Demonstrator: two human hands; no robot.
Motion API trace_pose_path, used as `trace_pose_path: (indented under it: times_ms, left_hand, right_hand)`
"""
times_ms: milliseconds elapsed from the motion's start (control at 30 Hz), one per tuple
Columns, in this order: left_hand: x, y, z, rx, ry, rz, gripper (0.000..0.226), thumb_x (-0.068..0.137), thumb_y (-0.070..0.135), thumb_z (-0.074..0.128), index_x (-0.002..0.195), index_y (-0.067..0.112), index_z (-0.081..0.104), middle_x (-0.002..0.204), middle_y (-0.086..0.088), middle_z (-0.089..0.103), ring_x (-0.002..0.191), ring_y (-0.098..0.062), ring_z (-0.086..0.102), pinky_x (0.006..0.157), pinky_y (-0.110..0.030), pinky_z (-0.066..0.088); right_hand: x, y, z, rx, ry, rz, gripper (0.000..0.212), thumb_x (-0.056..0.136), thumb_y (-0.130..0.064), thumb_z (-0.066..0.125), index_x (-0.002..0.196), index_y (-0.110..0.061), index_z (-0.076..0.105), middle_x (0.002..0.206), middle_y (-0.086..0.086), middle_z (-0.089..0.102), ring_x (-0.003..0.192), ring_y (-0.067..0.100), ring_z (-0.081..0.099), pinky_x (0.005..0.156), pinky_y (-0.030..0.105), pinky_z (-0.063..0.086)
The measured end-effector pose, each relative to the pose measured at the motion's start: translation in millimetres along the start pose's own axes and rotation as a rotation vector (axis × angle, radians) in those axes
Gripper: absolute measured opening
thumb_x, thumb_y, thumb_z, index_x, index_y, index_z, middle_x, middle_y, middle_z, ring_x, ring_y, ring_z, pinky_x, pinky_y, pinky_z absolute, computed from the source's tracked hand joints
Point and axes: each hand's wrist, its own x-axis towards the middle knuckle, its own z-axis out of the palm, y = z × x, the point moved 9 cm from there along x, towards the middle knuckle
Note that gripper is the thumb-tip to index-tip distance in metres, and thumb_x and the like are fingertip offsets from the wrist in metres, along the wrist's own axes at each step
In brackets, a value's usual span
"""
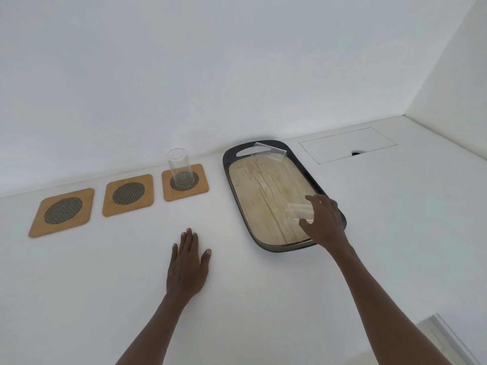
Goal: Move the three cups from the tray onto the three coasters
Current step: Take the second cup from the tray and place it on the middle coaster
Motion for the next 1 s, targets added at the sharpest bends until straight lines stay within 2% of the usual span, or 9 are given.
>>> trace_pose_path:
  times_ms: [100,300,533,733,867,933,1000]
  left_hand:
    - [-0.2,-1.1,-0.7,0.011,0.01,0.003,0.08,0.094,0.056,0.015,0.154,0.004,0.02,0.165,-0.006,0.01,0.152,-0.014,0.003,0.123,-0.038,0.006]
    - [-0.7,0.3,-3.7,0.013,0.028,0.013,0.077,0.095,0.054,0.018,0.153,0.004,0.024,0.164,-0.007,0.013,0.151,-0.015,0.006,0.123,-0.039,0.009]
    - [-0.8,-2.0,-2.9,0.017,0.017,0.002,0.075,0.096,0.053,0.02,0.154,0.005,0.023,0.164,-0.005,0.011,0.151,-0.013,0.004,0.123,-0.037,0.007]
    - [-1.1,-0.3,-3.4,0.017,0.022,0.0,0.074,0.096,0.052,0.021,0.154,0.006,0.023,0.164,-0.004,0.011,0.152,-0.013,0.004,0.123,-0.036,0.006]
    - [-0.9,-0.5,-3.1,0.011,0.022,-0.001,0.075,0.096,0.053,0.02,0.154,0.007,0.023,0.165,-0.003,0.01,0.151,-0.012,0.003,0.123,-0.036,0.006]
    - [-1.0,-0.8,-2.9,0.009,0.022,-0.001,0.075,0.095,0.054,0.019,0.154,0.007,0.023,0.165,-0.003,0.01,0.152,-0.012,0.003,0.123,-0.036,0.006]
    - [-1.0,-0.9,-3.3,0.007,0.025,-0.002,0.076,0.095,0.055,0.019,0.154,0.007,0.023,0.164,-0.003,0.01,0.152,-0.012,0.003,0.123,-0.036,0.006]
  right_hand:
    - [3.8,15.8,5.2,-0.05,-0.108,0.006,0.066,0.077,-0.024,0.076,0.139,-0.018,0.055,0.151,0.007,0.044,0.14,0.03,0.034,0.11,0.047,0.036]
    - [12.1,26.4,12.7,-0.065,-0.249,0.009,0.074,0.077,-0.02,0.076,0.144,-0.027,0.046,0.152,0.006,0.04,0.141,0.03,0.03,0.113,0.048,0.034]
    - [14.2,28.4,20.8,-0.074,-0.288,0.018,0.086,0.075,0.0,0.068,0.147,-0.036,0.039,0.145,0.0,0.044,0.131,0.03,0.039,0.103,0.045,0.043]
    - [16.2,29.4,16.6,0.038,-0.247,0.031,0.083,0.069,-0.018,0.084,0.142,-0.031,0.047,0.132,-0.002,0.052,0.123,0.023,0.052,0.095,0.039,0.048]
    - [16.7,16.0,4.5,0.25,-0.149,0.065,0.08,0.069,-0.019,0.09,0.139,-0.021,0.051,0.123,-0.002,0.056,0.105,0.014,0.053,0.082,0.025,0.039]
    - [16.5,7.7,-2.8,0.394,-0.095,0.099,0.08,0.068,-0.022,0.091,0.136,-0.019,0.049,0.12,-0.003,0.057,0.102,0.016,0.057,0.071,0.021,0.041]
    - [15.5,-0.2,-7.6,0.511,-0.055,0.133,0.078,0.068,-0.028,0.091,0.132,-0.02,0.048,0.119,-0.004,0.06,0.101,0.018,0.062,0.072,0.023,0.047]
